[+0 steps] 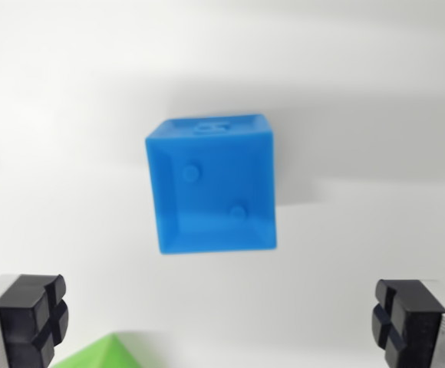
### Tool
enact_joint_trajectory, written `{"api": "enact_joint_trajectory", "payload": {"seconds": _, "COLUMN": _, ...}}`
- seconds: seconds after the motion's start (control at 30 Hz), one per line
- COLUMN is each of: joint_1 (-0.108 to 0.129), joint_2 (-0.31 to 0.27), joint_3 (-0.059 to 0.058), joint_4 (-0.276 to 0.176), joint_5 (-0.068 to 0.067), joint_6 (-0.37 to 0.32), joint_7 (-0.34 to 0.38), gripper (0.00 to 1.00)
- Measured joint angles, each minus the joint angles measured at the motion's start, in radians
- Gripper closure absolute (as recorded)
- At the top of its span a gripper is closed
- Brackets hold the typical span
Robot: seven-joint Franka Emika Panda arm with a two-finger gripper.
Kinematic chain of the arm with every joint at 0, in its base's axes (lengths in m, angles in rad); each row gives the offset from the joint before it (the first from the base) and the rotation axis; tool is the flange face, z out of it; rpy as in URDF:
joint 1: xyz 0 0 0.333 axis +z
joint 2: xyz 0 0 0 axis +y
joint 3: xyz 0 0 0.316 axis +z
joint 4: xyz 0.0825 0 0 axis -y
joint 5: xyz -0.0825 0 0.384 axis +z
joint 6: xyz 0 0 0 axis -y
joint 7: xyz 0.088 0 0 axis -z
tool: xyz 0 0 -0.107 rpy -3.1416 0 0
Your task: Stack cube
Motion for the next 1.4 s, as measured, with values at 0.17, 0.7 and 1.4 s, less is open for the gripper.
{"api": "enact_joint_trajectory", "payload": {"seconds": 0.17, "joint_1": 0.007, "joint_2": 0.046, "joint_3": 0.001, "joint_4": 0.018, "joint_5": -0.001, "joint_6": 0.029, "joint_7": -0.005, "gripper": 0.0}}
{"api": "enact_joint_trajectory", "payload": {"seconds": 0.7, "joint_1": 0.008, "joint_2": 0.176, "joint_3": 0.001, "joint_4": 0.046, "joint_5": -0.001, "joint_6": 0.133, "joint_7": -0.006, "gripper": 0.0}}
{"api": "enact_joint_trajectory", "payload": {"seconds": 1.4, "joint_1": 0.008, "joint_2": 0.218, "joint_3": 0.001, "joint_4": 0.061, "joint_5": -0.001, "joint_6": 0.161, "joint_7": -0.006, "gripper": 1.0}}
